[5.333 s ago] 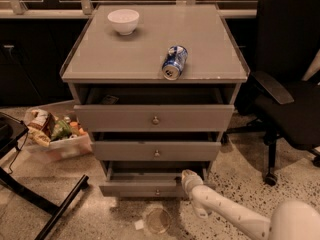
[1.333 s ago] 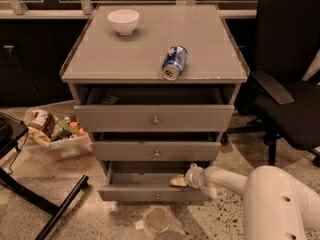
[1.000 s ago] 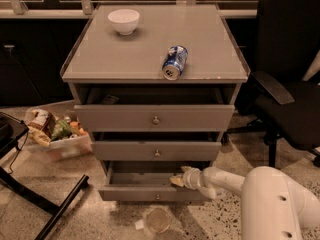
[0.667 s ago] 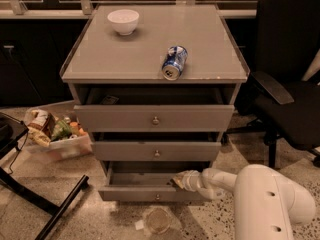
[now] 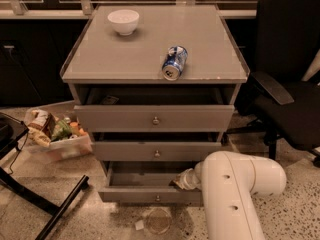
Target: Open bottom drawer
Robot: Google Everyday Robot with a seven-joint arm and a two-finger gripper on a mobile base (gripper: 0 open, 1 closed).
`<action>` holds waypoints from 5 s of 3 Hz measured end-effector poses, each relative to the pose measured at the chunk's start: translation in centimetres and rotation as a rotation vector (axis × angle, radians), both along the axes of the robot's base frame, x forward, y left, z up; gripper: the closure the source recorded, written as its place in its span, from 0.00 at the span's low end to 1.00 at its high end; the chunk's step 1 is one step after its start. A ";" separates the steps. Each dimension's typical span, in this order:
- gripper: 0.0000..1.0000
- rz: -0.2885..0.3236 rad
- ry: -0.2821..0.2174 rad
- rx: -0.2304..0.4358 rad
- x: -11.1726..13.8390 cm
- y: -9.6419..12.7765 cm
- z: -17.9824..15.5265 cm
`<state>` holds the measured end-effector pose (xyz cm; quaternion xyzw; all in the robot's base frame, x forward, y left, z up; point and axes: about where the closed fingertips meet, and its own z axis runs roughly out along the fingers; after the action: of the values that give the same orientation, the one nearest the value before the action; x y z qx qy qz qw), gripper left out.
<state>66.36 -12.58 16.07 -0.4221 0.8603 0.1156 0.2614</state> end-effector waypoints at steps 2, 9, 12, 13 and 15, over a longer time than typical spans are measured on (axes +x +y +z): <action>0.58 0.024 0.005 -0.009 -0.1 0.2 0.5; 0.00 0.315 0.043 -0.040 -3.9 -1.2 -0.8; 0.00 0.265 0.020 0.082 -10.5 0.1 -1.4; 0.00 0.257 0.006 0.087 -11.5 0.3 -0.9; 0.00 0.191 -0.122 0.061 -12.0 0.2 2.0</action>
Offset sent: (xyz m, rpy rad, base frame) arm -0.0155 -0.0203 -0.0213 -0.1447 0.0827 0.2699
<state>54.35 -12.38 18.06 -0.5001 0.7948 0.1404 0.3137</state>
